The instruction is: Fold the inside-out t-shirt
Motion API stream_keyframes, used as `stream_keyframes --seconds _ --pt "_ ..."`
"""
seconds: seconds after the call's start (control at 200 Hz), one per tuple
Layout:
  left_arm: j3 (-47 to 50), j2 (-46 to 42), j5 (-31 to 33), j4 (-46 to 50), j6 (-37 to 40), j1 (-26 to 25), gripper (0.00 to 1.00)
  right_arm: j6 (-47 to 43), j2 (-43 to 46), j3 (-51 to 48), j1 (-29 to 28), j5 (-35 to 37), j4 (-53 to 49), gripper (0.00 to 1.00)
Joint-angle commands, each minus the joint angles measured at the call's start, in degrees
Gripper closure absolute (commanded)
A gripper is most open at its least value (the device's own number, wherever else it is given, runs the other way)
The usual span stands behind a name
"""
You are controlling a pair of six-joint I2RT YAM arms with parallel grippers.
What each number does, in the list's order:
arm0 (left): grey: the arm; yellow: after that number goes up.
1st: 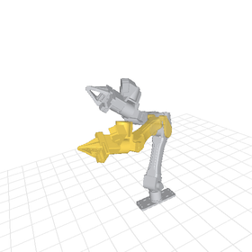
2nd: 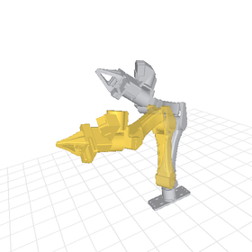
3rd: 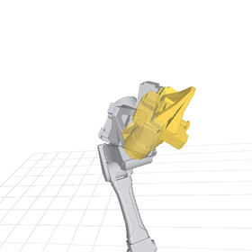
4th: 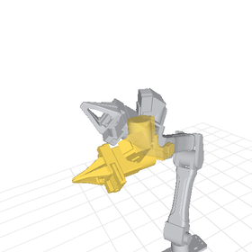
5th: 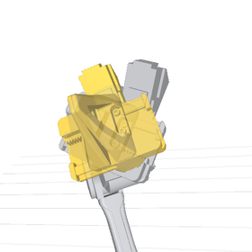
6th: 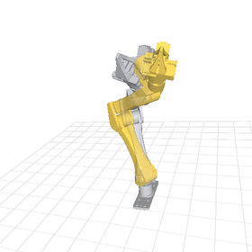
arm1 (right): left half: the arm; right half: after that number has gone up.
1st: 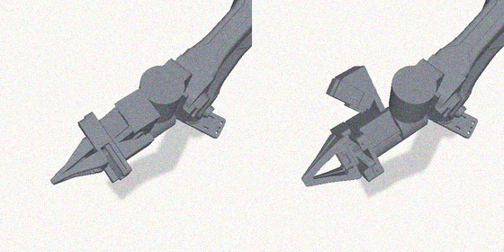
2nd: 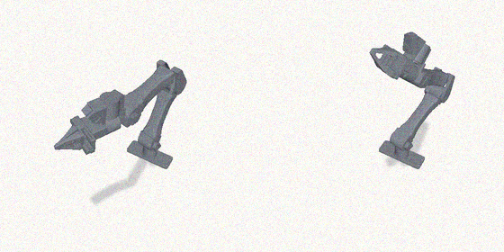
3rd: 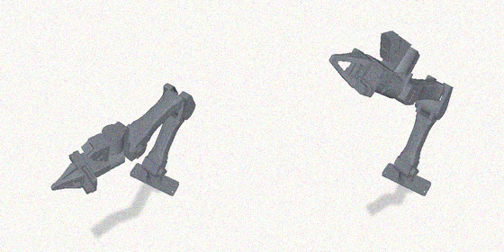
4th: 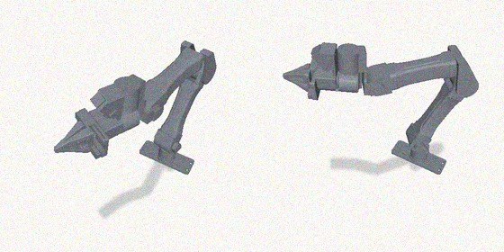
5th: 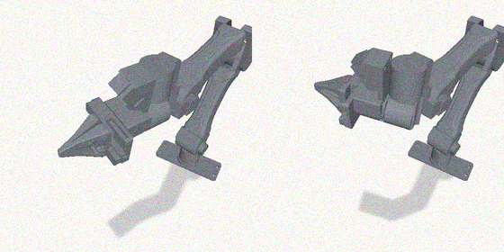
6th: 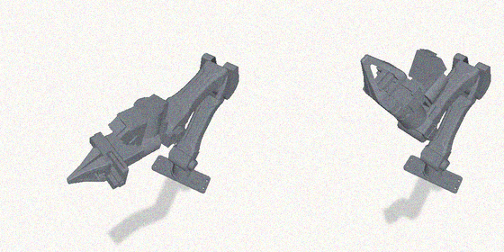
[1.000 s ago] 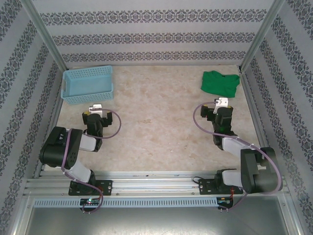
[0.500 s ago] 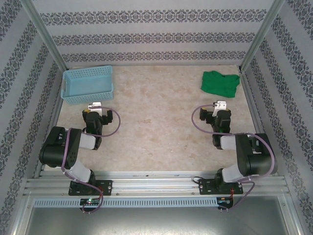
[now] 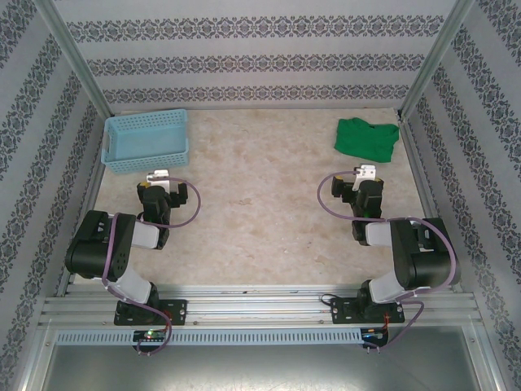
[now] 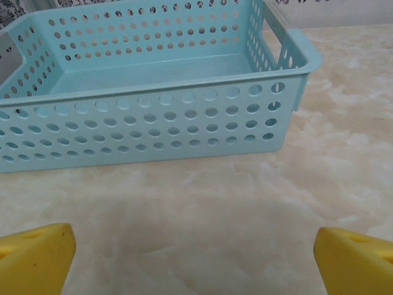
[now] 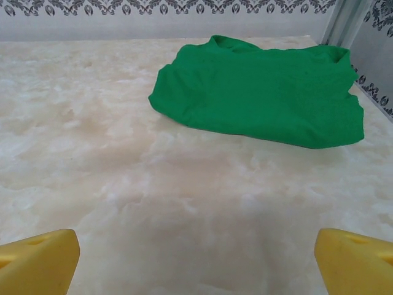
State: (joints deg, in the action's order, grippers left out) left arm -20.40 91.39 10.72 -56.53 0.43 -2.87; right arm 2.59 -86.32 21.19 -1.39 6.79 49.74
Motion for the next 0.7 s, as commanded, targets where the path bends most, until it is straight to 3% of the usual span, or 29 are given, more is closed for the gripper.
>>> stream_keyframes --seconds 0.0,0.694 --pt "-0.36 -0.33 -0.53 -0.37 -0.95 0.59 0.00 -0.29 -0.06 0.34 -0.75 1.67 2.03 0.02" --pt "0.55 -0.31 -0.60 -2.10 -0.98 0.53 0.00 -0.22 -0.01 0.43 -0.72 1.53 2.03 0.02"
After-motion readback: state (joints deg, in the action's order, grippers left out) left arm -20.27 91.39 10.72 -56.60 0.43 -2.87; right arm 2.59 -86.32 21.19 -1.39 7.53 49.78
